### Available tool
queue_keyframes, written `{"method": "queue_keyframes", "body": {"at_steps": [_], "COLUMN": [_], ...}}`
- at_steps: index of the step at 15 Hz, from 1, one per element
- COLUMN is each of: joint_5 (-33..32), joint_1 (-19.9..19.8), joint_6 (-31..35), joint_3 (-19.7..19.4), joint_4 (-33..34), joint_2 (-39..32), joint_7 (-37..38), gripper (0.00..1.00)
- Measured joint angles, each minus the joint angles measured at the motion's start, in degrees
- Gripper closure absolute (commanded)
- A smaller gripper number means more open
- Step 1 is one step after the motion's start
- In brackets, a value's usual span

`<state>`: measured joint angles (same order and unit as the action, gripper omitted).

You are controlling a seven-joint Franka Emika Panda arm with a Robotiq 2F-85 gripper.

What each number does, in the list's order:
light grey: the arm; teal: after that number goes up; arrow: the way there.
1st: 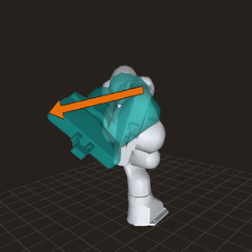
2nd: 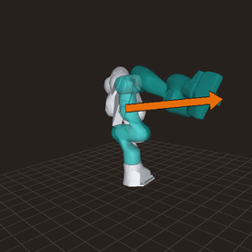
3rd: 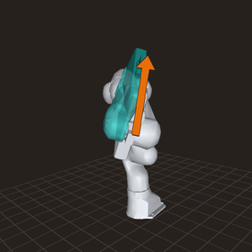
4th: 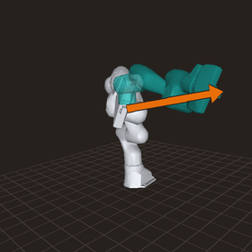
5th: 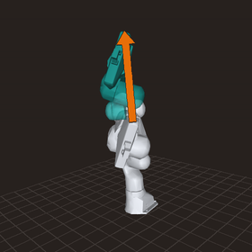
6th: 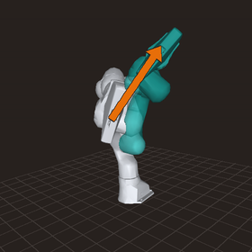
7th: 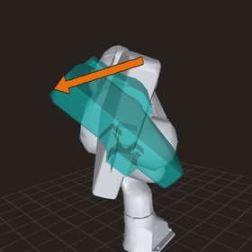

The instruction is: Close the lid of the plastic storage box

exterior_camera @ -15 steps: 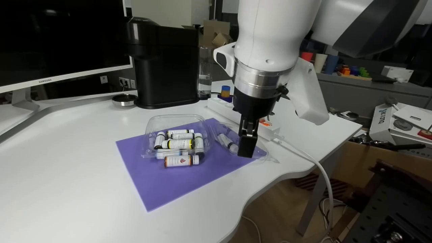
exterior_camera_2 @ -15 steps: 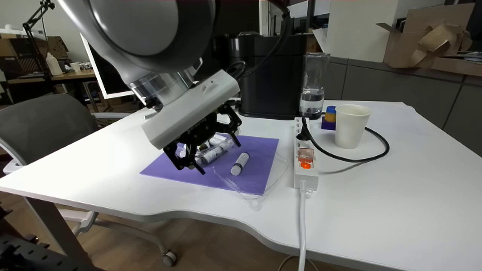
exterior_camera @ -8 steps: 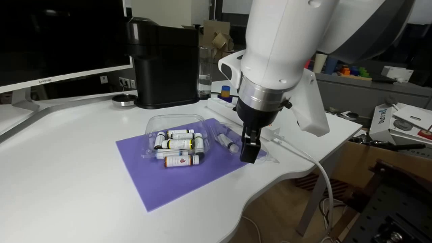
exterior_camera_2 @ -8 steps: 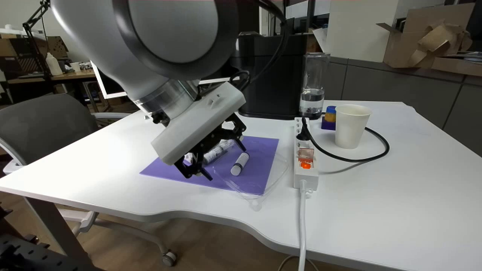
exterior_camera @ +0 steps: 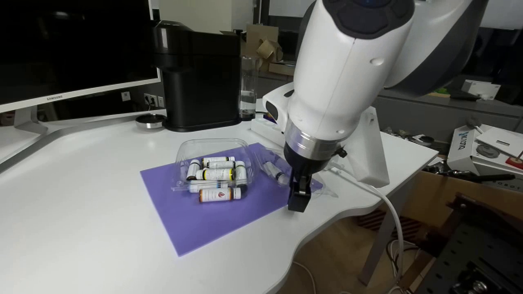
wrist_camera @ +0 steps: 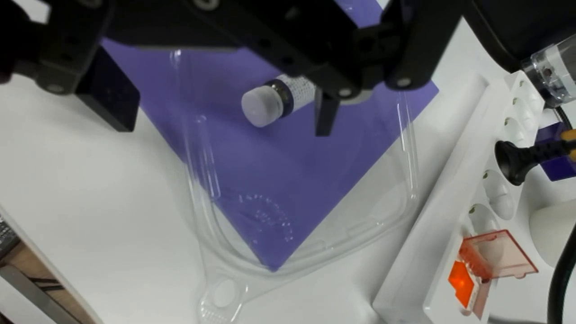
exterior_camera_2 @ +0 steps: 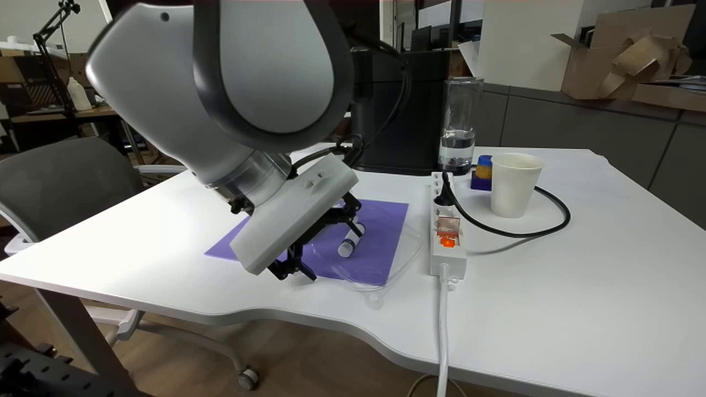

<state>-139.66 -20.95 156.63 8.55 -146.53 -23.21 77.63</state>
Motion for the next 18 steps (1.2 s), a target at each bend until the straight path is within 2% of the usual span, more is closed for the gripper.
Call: {"method": "queue_keyframes", "body": {"at_steps": [5,13,18], "joint_5": [-2.84,-5.82,-9.58], "joint_1": [-0.87,-0.87,-1.16], "joint_6": [-2.05,-3.38,-4.51], "joint_3": [1.32,1.26,2.65], "joint_4": [1.02,2.13,1.78], "joint_2": [-0.91,-0.84,1.72], "joint_7": [2.68,5.78,9.29], "gripper": [0.0,0.0,0.0]}}
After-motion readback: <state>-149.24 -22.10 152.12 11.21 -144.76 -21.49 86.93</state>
